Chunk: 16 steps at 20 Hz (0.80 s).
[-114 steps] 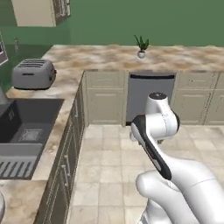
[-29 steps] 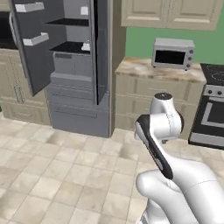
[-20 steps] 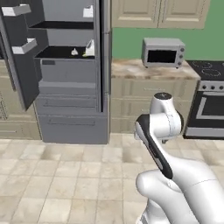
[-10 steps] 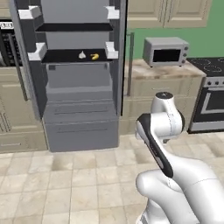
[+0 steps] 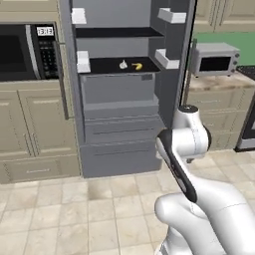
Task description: Retrieve the bottle and the shaker from the cabinet and place them next to the mixing bowl on the counter. Then add garlic from the fridge to the mixing bowl.
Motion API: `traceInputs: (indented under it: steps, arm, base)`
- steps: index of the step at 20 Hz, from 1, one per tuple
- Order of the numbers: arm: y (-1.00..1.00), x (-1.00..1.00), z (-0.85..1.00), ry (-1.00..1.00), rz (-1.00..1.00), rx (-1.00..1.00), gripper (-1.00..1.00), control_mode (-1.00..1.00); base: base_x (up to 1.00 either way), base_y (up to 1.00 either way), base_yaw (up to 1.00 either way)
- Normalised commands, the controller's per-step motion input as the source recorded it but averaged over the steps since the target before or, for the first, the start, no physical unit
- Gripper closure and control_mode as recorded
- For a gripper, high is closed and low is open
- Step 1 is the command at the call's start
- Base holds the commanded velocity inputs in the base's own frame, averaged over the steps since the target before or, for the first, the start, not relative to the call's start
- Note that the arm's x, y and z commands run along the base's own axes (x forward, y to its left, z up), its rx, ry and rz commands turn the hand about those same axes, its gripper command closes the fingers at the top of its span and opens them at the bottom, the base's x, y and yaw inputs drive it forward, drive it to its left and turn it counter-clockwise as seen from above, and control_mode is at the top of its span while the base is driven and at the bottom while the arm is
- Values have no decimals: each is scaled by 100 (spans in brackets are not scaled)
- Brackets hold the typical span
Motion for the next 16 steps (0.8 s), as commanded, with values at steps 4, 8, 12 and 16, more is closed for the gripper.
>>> traceInputs:
  steps: [4,8,12,16]
  arm:
    - [0,0,0,0,0,0,-100,100]
    - [0,0,0,0,0,0,-100,100]
    - [0,0,0,0,0,0,-100,100]
    - [0,0,0,0,0,0,-100,100]
  base:
    - [78,3,6]
    - [95,-1,2]
    - [100,4,0]
    - [100,12,0]
